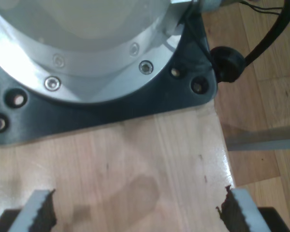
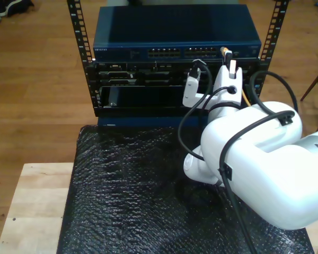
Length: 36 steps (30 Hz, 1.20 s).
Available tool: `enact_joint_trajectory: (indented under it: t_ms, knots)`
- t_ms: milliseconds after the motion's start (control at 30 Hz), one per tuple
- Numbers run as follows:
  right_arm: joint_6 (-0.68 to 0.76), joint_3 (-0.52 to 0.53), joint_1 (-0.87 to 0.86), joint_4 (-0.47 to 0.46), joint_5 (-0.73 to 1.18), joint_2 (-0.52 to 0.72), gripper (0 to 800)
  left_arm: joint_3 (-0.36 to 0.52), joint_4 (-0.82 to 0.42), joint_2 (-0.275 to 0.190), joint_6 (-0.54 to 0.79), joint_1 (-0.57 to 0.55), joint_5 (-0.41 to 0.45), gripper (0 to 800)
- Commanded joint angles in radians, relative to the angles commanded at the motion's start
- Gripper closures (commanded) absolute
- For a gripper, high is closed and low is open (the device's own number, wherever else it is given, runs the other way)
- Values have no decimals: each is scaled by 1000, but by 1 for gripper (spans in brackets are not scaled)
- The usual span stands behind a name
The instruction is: Grab the cable and plug it in
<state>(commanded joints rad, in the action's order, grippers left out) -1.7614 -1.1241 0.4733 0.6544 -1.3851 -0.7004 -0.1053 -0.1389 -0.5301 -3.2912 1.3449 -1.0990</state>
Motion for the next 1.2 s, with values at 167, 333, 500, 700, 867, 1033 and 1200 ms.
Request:
enact_joint_trajectory:
  t_ms: [167,333,500,700,867,1033,1200]
  knots:
    - [-14,-21,18,29,0,-21,800,0,0,0,0,0,0,0]
    - [-15,-31,23,31,0,-28,800,0,0,0,0,0,0,0]
    - [-17,-52,23,31,0,-48,800,0,0,0,0,0,0,0]
    - [-17,-77,23,31,2,-63,800,0,0,0,0,0,0,0]
    - [-17,-89,23,31,3,-64,800,0,0,0,0,0,0,0]
    - [-18,-104,23,31,3,-75,800,0,0,0,0,0,0,0]
    - [-18,-124,23,31,8,-86,800,0,0,0,0,0,0,0]
